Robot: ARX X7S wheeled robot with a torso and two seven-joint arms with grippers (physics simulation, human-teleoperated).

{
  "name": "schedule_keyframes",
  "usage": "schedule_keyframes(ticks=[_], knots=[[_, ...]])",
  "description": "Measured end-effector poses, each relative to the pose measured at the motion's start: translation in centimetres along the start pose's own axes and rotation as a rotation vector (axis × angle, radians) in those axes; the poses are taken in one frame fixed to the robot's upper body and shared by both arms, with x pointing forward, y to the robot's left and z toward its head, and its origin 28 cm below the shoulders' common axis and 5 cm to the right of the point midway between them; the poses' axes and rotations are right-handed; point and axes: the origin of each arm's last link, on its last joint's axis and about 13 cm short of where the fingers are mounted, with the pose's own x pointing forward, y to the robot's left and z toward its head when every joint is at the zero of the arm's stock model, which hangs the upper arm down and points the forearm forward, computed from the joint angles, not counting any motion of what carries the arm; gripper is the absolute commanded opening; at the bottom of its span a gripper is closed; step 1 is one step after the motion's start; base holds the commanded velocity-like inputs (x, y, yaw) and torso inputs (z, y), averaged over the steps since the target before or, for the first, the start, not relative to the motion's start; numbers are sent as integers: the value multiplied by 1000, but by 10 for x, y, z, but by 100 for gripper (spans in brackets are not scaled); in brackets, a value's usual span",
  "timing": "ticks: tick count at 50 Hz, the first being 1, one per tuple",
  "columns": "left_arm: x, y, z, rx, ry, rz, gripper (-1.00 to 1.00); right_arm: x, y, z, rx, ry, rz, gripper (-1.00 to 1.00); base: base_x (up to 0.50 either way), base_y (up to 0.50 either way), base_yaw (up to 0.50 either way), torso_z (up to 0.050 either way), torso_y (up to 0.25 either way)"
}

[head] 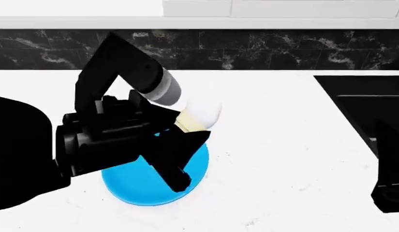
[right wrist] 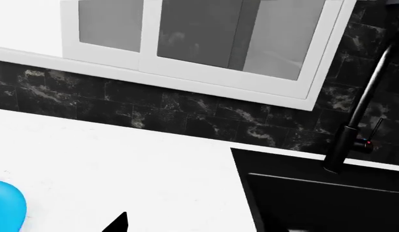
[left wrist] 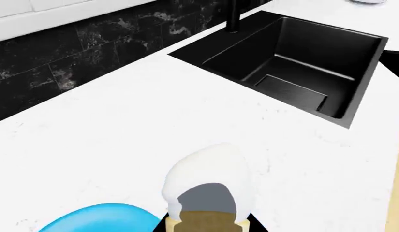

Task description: Move the dessert items from the plate to the tray.

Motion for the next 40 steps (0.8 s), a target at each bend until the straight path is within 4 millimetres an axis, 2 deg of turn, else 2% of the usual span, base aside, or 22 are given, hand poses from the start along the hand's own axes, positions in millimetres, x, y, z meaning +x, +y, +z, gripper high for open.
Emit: schedule_keyframes(ticks=[40], knots=[[-18,-11,-7,-18,-77,26,-100,-1,-1,-2,2,-4,5,100,-13,-500,0,0,0]])
